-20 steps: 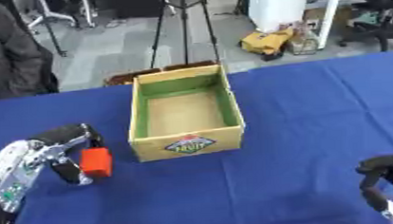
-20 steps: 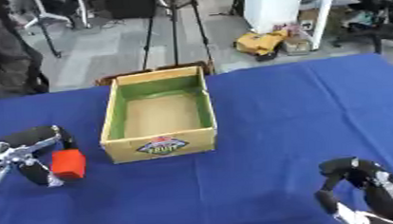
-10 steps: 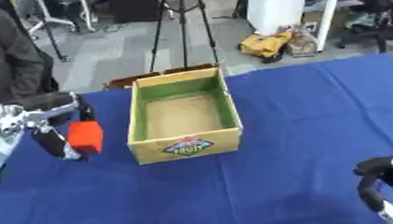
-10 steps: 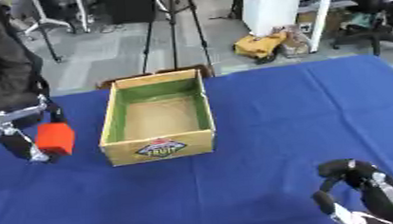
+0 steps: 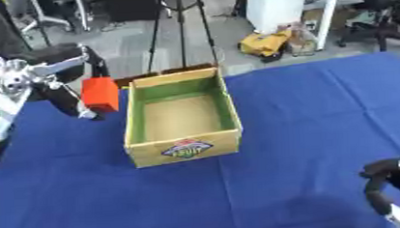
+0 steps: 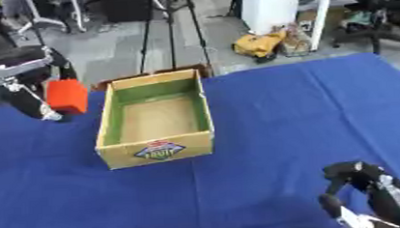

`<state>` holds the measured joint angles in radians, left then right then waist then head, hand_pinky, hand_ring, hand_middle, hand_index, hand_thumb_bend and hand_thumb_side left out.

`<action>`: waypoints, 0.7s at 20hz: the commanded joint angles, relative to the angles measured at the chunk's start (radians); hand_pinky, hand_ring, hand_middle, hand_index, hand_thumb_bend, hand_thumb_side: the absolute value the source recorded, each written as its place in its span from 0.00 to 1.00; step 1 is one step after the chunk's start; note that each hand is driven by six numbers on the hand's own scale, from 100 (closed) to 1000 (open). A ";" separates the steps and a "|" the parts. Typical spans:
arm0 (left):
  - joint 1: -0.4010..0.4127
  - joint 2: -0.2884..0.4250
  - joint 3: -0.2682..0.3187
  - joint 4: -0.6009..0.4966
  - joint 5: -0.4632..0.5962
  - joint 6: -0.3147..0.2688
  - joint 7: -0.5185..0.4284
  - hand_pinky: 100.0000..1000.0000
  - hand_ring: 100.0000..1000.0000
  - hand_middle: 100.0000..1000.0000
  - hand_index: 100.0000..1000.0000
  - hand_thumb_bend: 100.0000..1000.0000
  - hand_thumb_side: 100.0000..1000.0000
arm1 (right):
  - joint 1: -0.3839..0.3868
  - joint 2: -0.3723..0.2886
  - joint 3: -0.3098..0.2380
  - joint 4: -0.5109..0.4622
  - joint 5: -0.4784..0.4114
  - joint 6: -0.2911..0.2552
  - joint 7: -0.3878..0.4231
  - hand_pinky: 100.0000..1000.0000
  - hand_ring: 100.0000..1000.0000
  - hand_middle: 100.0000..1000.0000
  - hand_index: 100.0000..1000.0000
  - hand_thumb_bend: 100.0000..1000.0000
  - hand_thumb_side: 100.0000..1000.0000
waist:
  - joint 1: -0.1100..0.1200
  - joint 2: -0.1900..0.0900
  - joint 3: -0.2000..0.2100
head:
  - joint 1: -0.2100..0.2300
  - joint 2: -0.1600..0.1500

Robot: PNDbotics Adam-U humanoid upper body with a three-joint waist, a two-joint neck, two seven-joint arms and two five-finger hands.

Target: Pick up objects on the table and place them in the box.

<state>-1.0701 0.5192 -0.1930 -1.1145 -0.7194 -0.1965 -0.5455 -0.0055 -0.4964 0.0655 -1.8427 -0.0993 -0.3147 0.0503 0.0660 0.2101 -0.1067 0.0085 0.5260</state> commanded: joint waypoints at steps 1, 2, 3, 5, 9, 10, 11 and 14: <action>-0.041 -0.024 0.024 0.033 -0.031 0.004 0.032 0.02 0.04 0.00 0.15 0.55 0.00 | -0.014 -0.017 0.002 -0.010 -0.002 -0.002 0.008 0.72 0.42 0.36 0.66 0.46 0.38 | -0.002 -0.009 -0.008 | 0.011 -0.012; -0.046 -0.036 0.028 0.046 -0.043 0.005 0.041 0.03 0.04 0.00 0.15 0.55 0.00 | -0.017 -0.017 0.003 -0.009 -0.002 -0.002 0.009 0.72 0.42 0.36 0.66 0.46 0.38 | 0.000 -0.007 -0.013 | 0.013 -0.014; -0.050 -0.047 0.031 0.059 -0.055 0.006 0.049 0.04 0.05 0.00 0.16 0.55 0.00 | -0.019 -0.017 0.005 -0.009 -0.002 -0.001 0.010 0.72 0.42 0.36 0.66 0.46 0.38 | 0.001 -0.005 -0.018 | 0.015 -0.015; -0.054 -0.067 0.038 0.083 -0.079 0.008 0.067 0.05 0.06 0.00 0.17 0.55 0.00 | -0.024 -0.018 0.007 -0.009 -0.002 -0.001 0.014 0.72 0.42 0.36 0.66 0.46 0.38 | 0.005 -0.001 -0.028 | 0.020 -0.018; -0.049 -0.102 0.053 0.128 -0.136 0.018 0.105 0.08 0.08 0.02 0.19 0.54 0.00 | -0.038 -0.018 0.016 -0.009 -0.003 0.000 0.022 0.72 0.42 0.35 0.66 0.46 0.38 | 0.014 0.008 -0.053 | 0.026 -0.030; -0.045 -0.110 0.057 0.140 -0.150 0.020 0.114 0.08 0.08 0.02 0.19 0.53 0.00 | -0.042 -0.018 0.019 -0.008 -0.003 0.000 0.025 0.72 0.42 0.35 0.66 0.46 0.39 | 0.017 0.011 -0.059 | 0.027 -0.033; -0.042 -0.117 0.062 0.151 -0.161 0.022 0.121 0.08 0.09 0.03 0.19 0.53 0.00 | -0.044 -0.017 0.021 -0.008 -0.003 0.001 0.028 0.72 0.42 0.35 0.66 0.46 0.39 | 0.018 0.013 -0.064 | 0.028 -0.035; -0.028 -0.134 0.067 0.180 -0.189 0.023 0.127 0.09 0.09 0.03 0.20 0.52 0.00 | -0.051 -0.017 0.027 -0.008 -0.003 0.000 0.035 0.72 0.42 0.35 0.66 0.46 0.39 | 0.022 0.021 -0.078 | 0.030 -0.040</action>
<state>-1.0819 0.3760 -0.1410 -0.9350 -0.8943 -0.1743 -0.4269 -0.0471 -0.4964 0.0939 -1.8426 -0.0994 -0.3125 0.0797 0.0930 0.2466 -0.1856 0.0346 0.4983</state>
